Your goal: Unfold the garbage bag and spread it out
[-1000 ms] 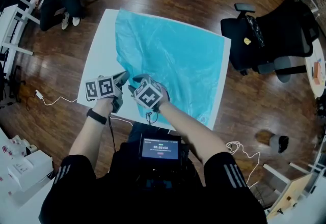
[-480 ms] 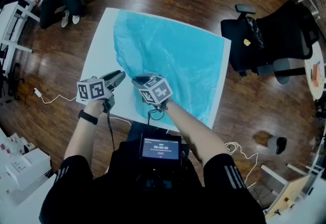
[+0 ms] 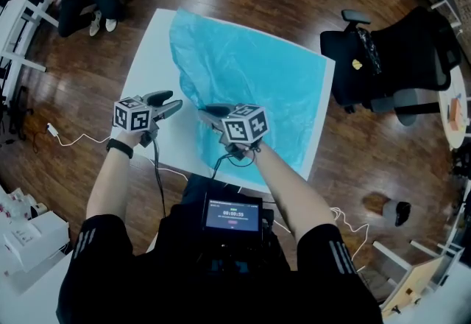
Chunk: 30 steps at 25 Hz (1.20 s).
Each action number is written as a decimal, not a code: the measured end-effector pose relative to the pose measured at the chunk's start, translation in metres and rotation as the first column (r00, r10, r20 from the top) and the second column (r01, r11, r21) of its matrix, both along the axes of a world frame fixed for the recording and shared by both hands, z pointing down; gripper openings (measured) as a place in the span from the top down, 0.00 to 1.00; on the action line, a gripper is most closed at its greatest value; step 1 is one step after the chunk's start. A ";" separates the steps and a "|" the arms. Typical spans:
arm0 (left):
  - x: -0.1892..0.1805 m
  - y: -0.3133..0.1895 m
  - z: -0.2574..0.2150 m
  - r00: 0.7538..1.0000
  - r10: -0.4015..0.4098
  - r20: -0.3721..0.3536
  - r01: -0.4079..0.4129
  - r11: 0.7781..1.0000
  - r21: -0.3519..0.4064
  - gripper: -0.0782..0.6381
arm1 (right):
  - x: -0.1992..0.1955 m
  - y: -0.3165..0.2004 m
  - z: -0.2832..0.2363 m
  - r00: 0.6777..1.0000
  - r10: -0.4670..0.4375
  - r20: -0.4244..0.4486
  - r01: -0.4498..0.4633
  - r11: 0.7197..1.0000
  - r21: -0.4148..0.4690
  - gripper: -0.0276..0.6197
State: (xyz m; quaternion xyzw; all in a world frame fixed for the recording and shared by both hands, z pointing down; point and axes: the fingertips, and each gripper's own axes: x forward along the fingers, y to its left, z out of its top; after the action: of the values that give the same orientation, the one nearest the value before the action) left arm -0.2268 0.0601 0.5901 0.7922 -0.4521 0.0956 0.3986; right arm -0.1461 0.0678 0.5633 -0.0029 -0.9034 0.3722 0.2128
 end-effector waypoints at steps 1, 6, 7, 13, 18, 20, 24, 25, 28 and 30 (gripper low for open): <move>0.001 -0.003 0.002 0.999 0.039 0.029 -0.039 0.999 0.006 0.56 | 0.001 0.000 0.000 1.000 0.000 0.003 0.000 1.000 -0.004 0.89; 0.009 -0.017 0.003 0.979 0.190 0.078 -0.195 0.979 0.065 0.56 | -0.001 0.004 -0.002 1.000 -0.012 0.016 0.012 1.000 -0.010 0.89; 0.012 -0.019 0.000 0.976 0.209 0.062 -0.214 0.973 0.081 0.56 | -0.001 0.004 -0.002 1.000 -0.016 0.017 0.016 1.000 -0.012 0.89; 0.034 -0.017 -0.023 0.947 0.319 -0.041 -0.310 0.938 0.155 0.57 | 0.000 0.004 0.001 1.000 -0.016 0.009 0.017 1.000 -0.013 0.89; 0.031 -0.010 -0.023 0.946 0.323 -0.028 -0.316 0.938 0.140 0.78 | 0.000 0.001 0.003 1.000 -0.011 -0.003 0.011 1.000 -0.006 0.89; 0.030 -0.004 -0.021 0.945 0.328 -0.023 -0.323 0.939 0.121 0.81 | 0.000 0.002 0.003 1.000 -0.014 -0.007 0.014 1.000 -0.001 0.89; 0.029 0.006 -0.021 0.950 0.311 -0.028 -0.308 0.947 0.089 0.84 | -0.001 0.003 0.004 1.000 -0.015 -0.011 0.015 1.000 0.002 0.89; 0.028 0.008 -0.021 0.952 0.304 -0.034 -0.301 0.950 0.079 0.84 | -0.001 0.003 0.004 1.000 -0.016 -0.013 0.016 1.000 0.005 0.88; 0.026 0.015 -0.022 0.958 0.281 -0.058 -0.281 0.960 0.024 0.85 | 0.000 0.002 0.005 0.999 -0.023 -0.028 0.024 0.999 0.032 0.83; 0.022 0.021 -0.021 0.964 0.256 -0.076 -0.259 0.965 -0.032 0.85 | 0.000 0.002 0.005 0.999 -0.029 -0.036 0.031 0.998 0.057 0.77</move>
State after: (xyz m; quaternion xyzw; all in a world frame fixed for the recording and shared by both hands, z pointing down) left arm -0.2043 0.0811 0.5694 0.8387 -0.3286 0.1276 0.4152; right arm -0.1461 0.0698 0.5685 -0.0037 -0.9098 0.3427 0.2339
